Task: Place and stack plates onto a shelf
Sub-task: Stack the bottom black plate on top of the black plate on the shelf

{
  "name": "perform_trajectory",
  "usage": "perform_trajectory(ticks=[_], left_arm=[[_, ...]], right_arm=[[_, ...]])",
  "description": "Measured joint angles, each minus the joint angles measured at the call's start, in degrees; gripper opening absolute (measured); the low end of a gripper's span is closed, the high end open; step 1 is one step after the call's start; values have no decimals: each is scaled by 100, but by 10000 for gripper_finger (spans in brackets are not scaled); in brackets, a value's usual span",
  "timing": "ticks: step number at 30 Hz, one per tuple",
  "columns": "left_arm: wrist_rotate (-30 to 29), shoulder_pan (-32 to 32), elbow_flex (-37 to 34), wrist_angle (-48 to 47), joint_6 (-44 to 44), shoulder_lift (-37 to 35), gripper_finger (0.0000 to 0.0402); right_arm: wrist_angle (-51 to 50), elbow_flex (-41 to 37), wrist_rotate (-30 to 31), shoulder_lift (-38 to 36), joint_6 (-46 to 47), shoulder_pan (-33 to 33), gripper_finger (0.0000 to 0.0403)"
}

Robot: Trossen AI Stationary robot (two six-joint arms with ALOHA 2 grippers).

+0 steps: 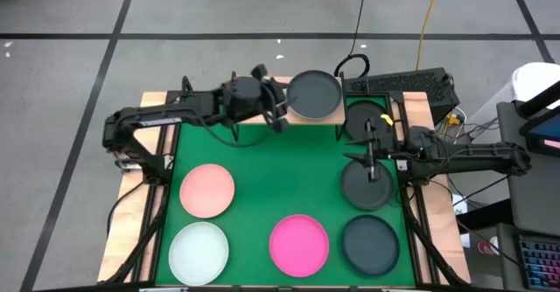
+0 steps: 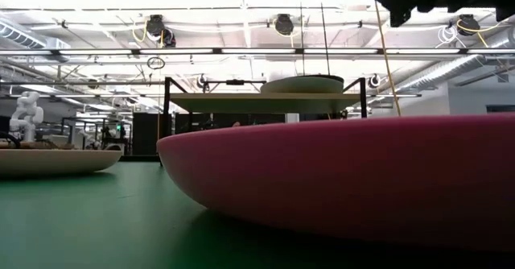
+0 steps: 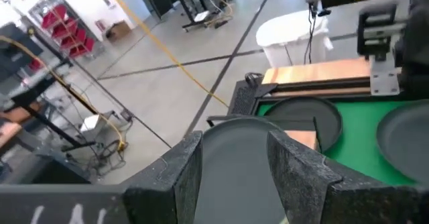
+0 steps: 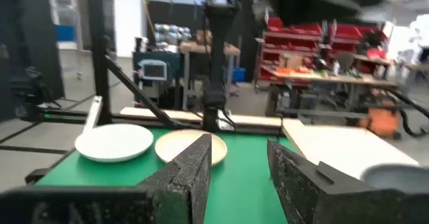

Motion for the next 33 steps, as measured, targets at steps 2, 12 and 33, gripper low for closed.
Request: perform_trajectory(ticks=[2,12,33], left_arm=[[60,-46,-39,-163,-145,-183,172],[84,-475,-2835,1897,-670,-1552,172],[32,-1350,-5187,4707,-1616,-2000,172]], right_arm=[[-70,0,67,0,14,0,130],[-313,0,69,33,124,0,130],[-2180,920,355,1733,-143,0,130]])
